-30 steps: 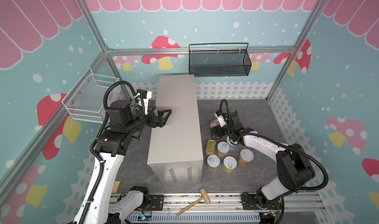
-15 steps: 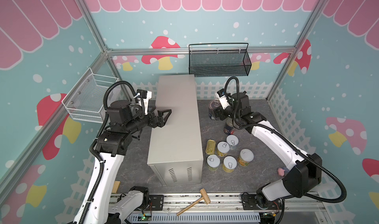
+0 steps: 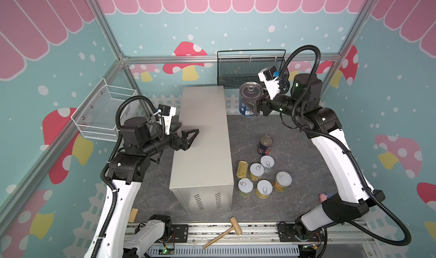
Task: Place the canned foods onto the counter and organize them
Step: 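Lift the blue-labelled can and carry it onto the cabinet top, then set the blue can on the cabinet top and open the right gripper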
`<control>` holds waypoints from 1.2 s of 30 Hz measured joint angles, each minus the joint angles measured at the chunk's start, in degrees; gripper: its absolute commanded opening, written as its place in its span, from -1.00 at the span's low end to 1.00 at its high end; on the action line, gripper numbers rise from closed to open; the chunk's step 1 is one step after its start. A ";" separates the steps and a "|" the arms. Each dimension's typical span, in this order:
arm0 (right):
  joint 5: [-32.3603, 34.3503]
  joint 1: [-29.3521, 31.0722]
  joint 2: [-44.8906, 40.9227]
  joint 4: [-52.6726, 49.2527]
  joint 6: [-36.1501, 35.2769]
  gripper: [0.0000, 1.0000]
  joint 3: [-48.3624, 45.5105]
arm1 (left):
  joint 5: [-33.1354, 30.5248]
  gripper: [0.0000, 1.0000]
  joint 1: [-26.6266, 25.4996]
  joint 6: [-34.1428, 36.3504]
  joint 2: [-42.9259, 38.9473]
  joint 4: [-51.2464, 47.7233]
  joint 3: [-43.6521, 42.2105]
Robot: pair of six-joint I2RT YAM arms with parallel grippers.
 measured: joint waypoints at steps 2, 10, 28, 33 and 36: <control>-4.61 0.02 1.97 -0.79 0.42 -0.02 4.22 | 1.51 0.99 0.00 0.72 -0.17 -0.02 0.00; -19.80 0.13 9.53 -1.03 4.74 -0.05 9.46 | 5.55 0.99 0.00 2.67 -1.09 -0.39 0.85; -22.05 8.79 15.76 1.86 5.55 -0.03 7.17 | 5.44 0.99 -0.09 1.51 -3.41 1.62 0.28; -22.03 9.14 15.06 9.88 5.38 0.12 1.84 | 3.37 0.99 -1.29 -0.76 -4.04 5.22 -1.64; -22.01 9.16 14.51 12.02 5.60 0.40 0.15 | 2.10 0.99 -3.06 -1.84 -3.69 6.64 -2.49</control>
